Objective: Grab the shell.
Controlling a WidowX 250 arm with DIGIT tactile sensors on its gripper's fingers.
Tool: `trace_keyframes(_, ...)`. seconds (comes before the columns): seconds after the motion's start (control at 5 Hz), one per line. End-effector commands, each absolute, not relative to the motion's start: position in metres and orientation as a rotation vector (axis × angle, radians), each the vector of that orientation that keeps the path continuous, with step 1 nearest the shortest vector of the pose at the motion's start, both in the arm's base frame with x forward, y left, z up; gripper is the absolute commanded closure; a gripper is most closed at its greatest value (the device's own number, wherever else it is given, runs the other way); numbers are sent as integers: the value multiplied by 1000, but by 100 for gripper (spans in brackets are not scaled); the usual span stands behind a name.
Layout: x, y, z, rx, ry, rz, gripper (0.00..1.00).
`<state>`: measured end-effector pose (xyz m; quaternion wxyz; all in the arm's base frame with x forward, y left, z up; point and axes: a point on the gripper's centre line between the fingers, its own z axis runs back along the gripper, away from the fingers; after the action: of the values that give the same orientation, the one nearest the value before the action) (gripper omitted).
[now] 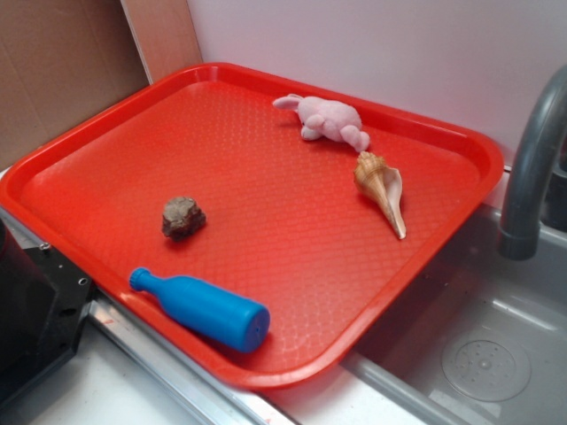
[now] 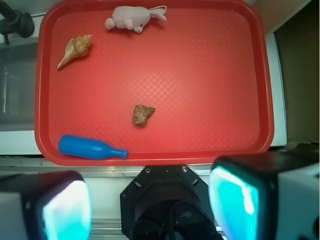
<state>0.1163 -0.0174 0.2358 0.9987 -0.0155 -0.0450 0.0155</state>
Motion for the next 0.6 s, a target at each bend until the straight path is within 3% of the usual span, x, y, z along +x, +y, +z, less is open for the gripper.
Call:
trace_keyframes(0.0, 116, -17, 236, -31, -90, 31, 0)
trace_keyframes(0.2, 155, -43, 232, -163, -183, 259, 0)
trace_keyframes(0.4, 155, -43, 232, -163, -183, 259, 0)
